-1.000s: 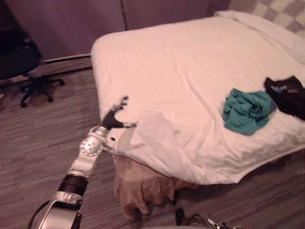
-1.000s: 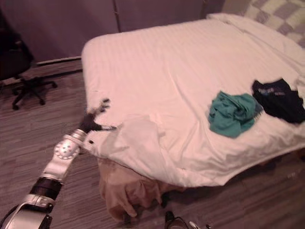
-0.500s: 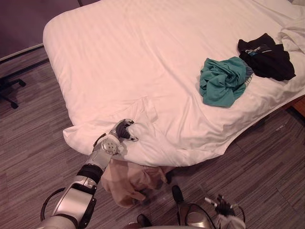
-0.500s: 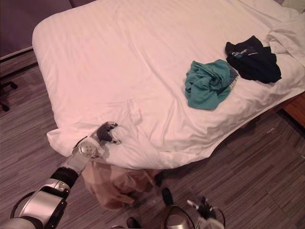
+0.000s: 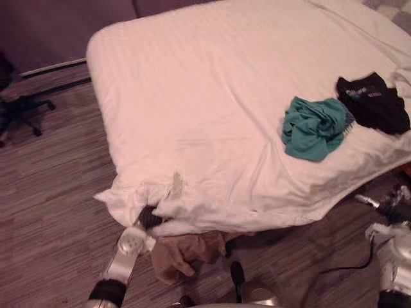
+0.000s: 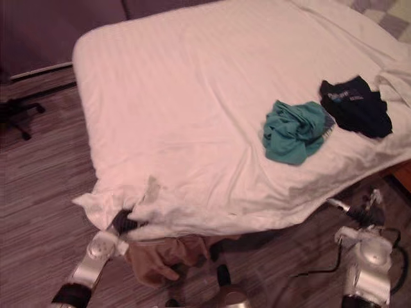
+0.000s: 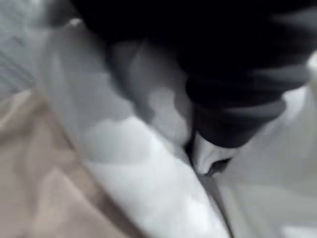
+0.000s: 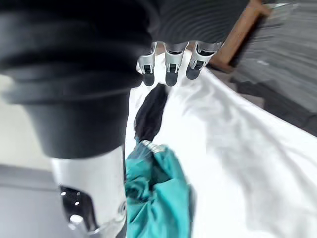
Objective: Tidy the bed and pick cloth on bed and put in laundry
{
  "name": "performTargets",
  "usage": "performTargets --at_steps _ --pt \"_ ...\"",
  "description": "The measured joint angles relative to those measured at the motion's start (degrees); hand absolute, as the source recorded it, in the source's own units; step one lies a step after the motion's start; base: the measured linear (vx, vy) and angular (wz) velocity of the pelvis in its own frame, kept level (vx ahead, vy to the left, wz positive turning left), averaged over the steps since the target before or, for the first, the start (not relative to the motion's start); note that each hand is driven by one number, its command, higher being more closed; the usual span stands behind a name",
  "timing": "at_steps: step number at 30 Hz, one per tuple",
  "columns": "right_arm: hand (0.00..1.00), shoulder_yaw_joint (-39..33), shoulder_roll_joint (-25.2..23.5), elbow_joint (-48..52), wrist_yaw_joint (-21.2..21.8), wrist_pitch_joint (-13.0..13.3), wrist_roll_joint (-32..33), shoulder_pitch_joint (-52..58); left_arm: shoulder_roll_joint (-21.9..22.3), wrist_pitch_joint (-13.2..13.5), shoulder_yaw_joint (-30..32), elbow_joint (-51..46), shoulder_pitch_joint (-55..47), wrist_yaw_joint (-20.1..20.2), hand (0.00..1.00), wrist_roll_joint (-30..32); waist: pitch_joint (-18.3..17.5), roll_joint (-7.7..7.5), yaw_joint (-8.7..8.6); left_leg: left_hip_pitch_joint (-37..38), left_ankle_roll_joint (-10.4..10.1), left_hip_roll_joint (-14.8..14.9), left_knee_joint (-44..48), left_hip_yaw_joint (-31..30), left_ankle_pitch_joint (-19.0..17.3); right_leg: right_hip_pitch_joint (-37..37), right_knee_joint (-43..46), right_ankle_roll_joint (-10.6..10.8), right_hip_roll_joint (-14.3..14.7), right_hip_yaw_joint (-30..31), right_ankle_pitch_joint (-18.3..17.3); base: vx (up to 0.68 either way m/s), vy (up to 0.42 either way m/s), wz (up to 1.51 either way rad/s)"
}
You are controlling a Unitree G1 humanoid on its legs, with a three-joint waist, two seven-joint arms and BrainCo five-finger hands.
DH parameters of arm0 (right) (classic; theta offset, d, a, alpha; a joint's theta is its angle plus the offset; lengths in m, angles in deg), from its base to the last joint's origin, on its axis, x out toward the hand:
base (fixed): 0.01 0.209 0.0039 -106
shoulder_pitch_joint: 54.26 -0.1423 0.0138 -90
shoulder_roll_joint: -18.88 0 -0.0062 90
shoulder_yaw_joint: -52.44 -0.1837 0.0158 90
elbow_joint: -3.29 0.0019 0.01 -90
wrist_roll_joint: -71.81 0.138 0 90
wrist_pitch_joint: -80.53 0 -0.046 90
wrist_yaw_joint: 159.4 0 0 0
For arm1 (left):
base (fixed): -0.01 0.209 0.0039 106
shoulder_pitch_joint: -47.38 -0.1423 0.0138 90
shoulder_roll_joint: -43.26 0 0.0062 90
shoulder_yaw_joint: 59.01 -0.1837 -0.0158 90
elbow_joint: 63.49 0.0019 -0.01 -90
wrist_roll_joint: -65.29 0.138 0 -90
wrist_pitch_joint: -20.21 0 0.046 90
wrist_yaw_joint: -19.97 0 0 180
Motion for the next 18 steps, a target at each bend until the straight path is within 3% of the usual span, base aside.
performTargets --at_steps 4,5,8,13,18 --pt "0.00 10.3 3.7 2.5 6.4 -0.1 -3.4 -6.7 5.0 0.9 3.9 7.2 -4.1 -0.7 0.00 -0.5 -1.5 -1.37 1.98 -1.0 0.4 -0.5 0.0 -2.3 0.7 0.0 0.0 0.0 -0.7 -1.9 0.0 -0.08 -0.019 0.26" --pt "1.00 14.0 4.3 2.5 8.6 0.0 -3.4 -9.4 5.8 1.2 5.6 8.5 -3.9 -1.4 0.00 -0.6 -1.9 -1.96 3.00 -1.0 0.4 -0.5 -0.1 -2.9 1.0 0.3 0.0 0.0 -0.8 -2.6 0.0 -0.04 -0.021 0.19" --pt "1.00 19.9 4.4 2.5 12.2 1.3 -3.6 -13.7 7.6 0.4 9.5 14.6 -4.1 -1.8 0.00 -1.2 -2.0 -2.62 3.91 -0.9 0.6 -0.6 -0.1 -4.9 1.2 1.5 0.0 0.1 -1.1 -4.5 -0.5 -0.04 -0.027 0.32" --pt "1.00 32.9 2.2 0.9 16.6 3.8 -3.4 -22.4 5.3 -6.8 17.7 23.0 -11.7 -5.0 0.00 -1.8 -1.5 -2.91 6.93 -3.0 0.9 -1.2 -0.7 -8.3 2.3 0.8 -0.1 0.2 -1.7 -7.7 -0.8 0.00 -0.015 0.36" --pt "1.00 41.1 -5.4 -1.0 18.4 6.5 -0.7 -36.2 5.0 -8.3 19.5 25.2 -11.3 -5.1 0.00 -3.3 4.7 -2.00 10.95 -8.4 2.0 -2.4 -0.9 -11.8 4.9 -3.2 -0.1 -0.1 -3.0 -10.5 0.5 -0.08 0.004 0.43"
